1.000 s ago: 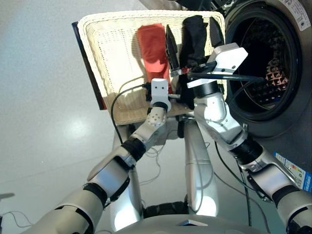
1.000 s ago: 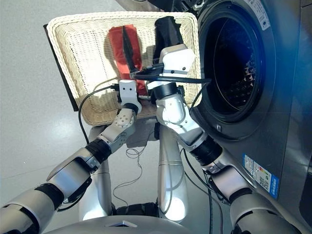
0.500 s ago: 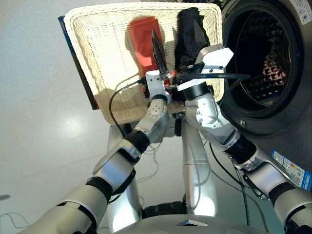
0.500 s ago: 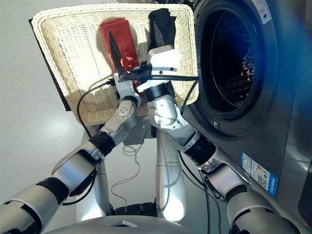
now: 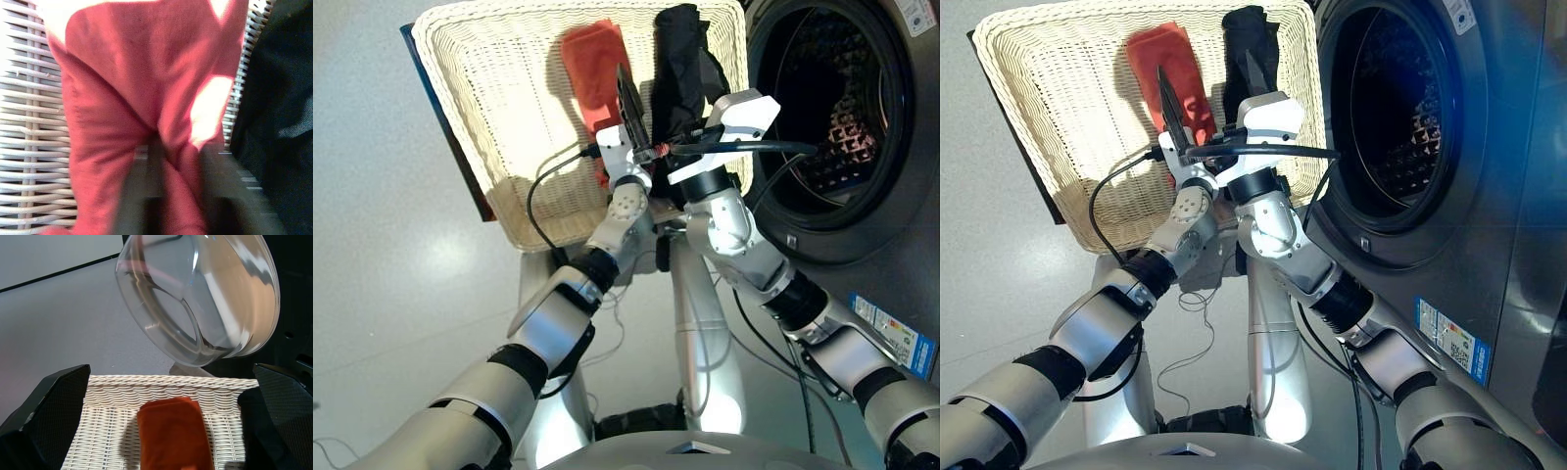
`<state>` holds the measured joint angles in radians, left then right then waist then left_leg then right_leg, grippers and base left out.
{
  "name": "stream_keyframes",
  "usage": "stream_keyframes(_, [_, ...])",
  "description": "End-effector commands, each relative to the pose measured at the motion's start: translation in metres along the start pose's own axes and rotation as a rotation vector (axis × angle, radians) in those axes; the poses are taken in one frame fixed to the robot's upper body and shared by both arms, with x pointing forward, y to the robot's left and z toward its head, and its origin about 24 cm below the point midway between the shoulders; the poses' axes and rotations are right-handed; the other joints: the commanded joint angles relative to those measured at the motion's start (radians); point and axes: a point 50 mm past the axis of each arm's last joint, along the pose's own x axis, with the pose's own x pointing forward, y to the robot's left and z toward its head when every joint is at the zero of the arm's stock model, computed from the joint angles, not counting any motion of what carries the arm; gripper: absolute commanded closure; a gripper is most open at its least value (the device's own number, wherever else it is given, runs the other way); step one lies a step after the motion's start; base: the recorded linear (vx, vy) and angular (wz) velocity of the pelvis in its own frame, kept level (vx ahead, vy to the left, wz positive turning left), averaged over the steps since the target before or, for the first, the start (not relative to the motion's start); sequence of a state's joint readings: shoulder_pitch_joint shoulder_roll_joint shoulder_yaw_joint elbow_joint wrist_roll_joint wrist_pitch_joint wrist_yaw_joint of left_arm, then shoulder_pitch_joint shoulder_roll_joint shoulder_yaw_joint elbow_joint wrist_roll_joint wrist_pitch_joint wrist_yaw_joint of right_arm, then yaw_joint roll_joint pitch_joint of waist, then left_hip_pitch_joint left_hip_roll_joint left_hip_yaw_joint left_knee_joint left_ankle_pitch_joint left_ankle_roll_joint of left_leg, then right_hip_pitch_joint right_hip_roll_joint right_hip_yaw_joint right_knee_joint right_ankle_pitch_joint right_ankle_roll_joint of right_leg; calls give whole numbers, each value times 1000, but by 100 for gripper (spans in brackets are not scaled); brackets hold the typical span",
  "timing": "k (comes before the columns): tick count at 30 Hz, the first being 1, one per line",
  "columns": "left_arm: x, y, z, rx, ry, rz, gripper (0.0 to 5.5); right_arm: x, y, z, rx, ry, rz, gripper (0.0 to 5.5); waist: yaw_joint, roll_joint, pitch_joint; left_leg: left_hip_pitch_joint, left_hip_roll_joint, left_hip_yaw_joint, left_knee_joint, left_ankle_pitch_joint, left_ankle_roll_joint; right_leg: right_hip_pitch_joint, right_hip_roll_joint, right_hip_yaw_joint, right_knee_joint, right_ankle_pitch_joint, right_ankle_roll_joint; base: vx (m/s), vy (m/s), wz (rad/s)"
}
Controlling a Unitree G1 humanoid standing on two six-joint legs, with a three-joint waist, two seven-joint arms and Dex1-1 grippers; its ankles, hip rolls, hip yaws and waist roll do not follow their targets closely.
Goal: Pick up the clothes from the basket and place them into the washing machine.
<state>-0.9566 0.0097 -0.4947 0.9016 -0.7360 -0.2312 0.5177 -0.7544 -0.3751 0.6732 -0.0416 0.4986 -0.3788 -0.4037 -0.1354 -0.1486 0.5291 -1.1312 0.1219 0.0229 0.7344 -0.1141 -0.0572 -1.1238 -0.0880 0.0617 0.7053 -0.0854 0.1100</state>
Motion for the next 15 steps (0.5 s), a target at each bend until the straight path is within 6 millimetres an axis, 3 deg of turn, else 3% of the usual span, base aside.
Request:
stream_keyframes(1, [-6, -19, -18, 5, 89, -8, 550, -1, 5, 23, 113, -112, 12, 0, -1, 4, -9, 5, 9, 14, 16, -15, -25, -44, -4, -20, 31, 4, -10, 0, 0, 0])
stream_keyframes(11, [-13, -23, -17, 59, 23, -47, 550, -8, -7, 20, 199, -97, -73, 0, 8, 16, -9, 30, -2, 22, -20, -2, -23, -17, -10, -22, 1, 17, -9, 0, 0, 0])
stream_keyframes(15, [-19, -24, -12, 167, -71, -109, 550, -12, -14, 19, 175, -91, -82, 0, 17, 25, -9, 35, -6, 21, -30, 2, -21, -10, -13, -24, -8, 20, -9, 0, 0, 0])
